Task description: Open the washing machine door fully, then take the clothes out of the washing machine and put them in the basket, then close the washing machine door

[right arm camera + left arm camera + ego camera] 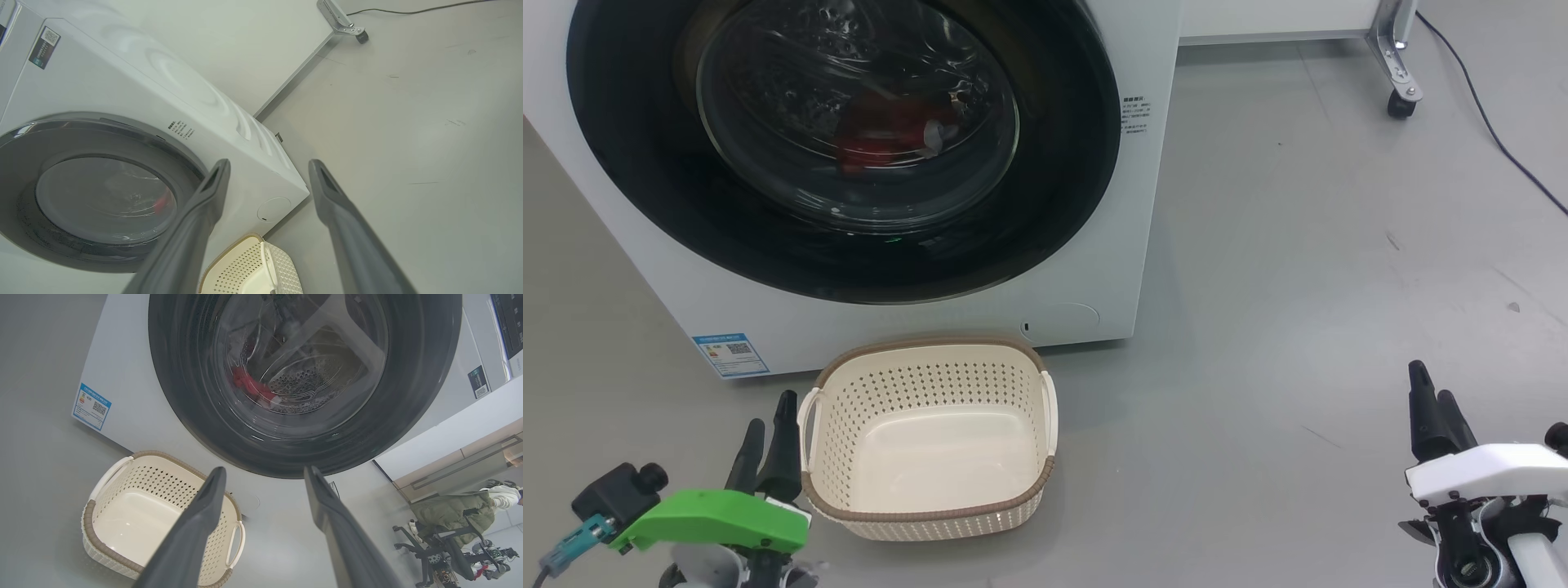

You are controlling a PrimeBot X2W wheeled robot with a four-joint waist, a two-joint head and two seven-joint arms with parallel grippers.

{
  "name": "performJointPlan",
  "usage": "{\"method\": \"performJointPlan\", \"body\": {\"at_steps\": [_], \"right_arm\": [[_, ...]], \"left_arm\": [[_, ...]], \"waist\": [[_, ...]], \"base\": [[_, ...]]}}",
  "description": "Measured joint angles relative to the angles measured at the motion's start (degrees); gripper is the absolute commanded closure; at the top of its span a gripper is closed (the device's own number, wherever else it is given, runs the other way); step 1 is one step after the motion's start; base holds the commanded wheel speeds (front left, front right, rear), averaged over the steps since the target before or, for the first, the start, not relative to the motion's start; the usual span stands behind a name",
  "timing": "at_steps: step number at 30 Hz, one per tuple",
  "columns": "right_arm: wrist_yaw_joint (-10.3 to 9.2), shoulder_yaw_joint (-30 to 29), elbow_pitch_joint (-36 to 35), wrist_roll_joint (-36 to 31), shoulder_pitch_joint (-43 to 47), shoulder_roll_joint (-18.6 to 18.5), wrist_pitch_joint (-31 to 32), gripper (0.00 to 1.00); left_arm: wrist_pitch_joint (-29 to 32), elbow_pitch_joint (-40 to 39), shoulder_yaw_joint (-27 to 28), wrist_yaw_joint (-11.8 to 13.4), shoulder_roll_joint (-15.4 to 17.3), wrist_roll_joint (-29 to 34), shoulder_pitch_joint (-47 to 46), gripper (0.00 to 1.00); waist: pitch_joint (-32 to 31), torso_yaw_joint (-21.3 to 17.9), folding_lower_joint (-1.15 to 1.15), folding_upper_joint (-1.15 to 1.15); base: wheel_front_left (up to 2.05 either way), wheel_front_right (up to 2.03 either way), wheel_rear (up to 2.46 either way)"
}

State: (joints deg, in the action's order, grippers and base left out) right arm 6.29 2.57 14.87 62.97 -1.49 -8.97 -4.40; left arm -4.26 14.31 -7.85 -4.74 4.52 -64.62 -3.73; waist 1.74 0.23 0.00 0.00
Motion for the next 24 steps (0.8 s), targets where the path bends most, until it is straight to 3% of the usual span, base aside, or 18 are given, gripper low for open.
{"method": "performJointPlan", "body": {"at_steps": [11,24], "right_arm": [[-3.02,3.64,-1.3,-13.46,-0.46,-1.23,-2.04,0.0],[-5.6,7.15,-2.46,-24.73,-0.46,-0.58,-4.5,0.0]], "left_arm": [[-1.94,-0.45,-3.76,3.48,0.63,13.29,-0.41,0.0],[-4.68,-0.26,-6.84,6.55,0.11,23.95,-0.41,0.0]], "waist": [[0.44,0.04,0.0,0.0],[1.13,0.07,0.0,0.0]], "base": [[0.0,0.0,0.0],[0.0,0.0,0.0]]}}
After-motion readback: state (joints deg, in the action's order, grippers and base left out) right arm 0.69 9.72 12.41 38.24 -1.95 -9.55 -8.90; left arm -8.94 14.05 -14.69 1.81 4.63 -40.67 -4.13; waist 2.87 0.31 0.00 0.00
